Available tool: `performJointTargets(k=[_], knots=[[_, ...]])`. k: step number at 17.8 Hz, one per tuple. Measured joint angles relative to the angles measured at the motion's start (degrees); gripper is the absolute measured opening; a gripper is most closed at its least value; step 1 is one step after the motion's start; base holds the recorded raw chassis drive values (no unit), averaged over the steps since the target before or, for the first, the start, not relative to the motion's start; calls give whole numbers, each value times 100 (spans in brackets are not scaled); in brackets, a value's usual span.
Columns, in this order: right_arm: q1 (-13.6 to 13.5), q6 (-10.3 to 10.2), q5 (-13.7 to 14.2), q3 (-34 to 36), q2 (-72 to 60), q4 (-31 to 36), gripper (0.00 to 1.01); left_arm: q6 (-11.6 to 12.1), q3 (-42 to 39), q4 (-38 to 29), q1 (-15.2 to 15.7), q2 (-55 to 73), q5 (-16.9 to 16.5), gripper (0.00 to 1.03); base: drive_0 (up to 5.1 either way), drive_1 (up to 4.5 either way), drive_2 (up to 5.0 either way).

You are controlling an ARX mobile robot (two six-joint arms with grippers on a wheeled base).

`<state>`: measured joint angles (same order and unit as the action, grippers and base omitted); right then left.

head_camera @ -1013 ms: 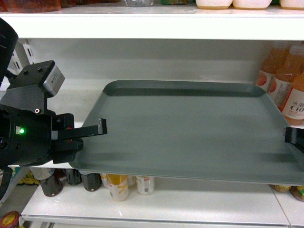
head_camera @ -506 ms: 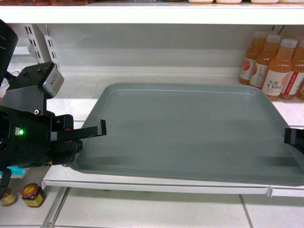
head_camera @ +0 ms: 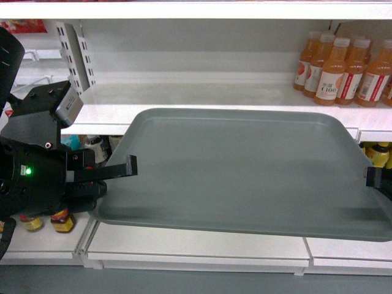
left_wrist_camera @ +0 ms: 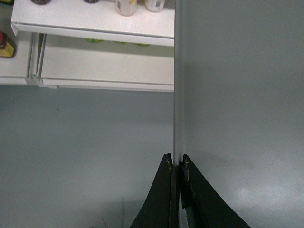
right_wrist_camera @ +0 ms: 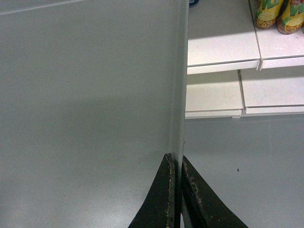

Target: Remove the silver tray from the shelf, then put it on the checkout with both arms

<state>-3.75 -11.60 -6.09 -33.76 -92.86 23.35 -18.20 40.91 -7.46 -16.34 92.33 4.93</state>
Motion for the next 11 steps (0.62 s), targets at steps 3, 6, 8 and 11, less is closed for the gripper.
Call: performJointTargets(k=[3, 6, 8, 11], knots=[[0, 0, 2, 2, 2, 20, 4, -2, 0, 0, -2, 0, 4, 3, 12, -391, 416], [0, 0, 0, 2, 2, 39, 4, -2, 0, -28, -2, 0, 2, 3, 12, -389, 414], [0, 0, 2, 2, 0, 35, 4, -4, 0, -26, -2, 2, 0, 3, 9, -390, 408], [0, 0, 2, 2, 0, 24, 4, -2, 0, -26, -2, 2, 2, 3, 19, -378, 416]])
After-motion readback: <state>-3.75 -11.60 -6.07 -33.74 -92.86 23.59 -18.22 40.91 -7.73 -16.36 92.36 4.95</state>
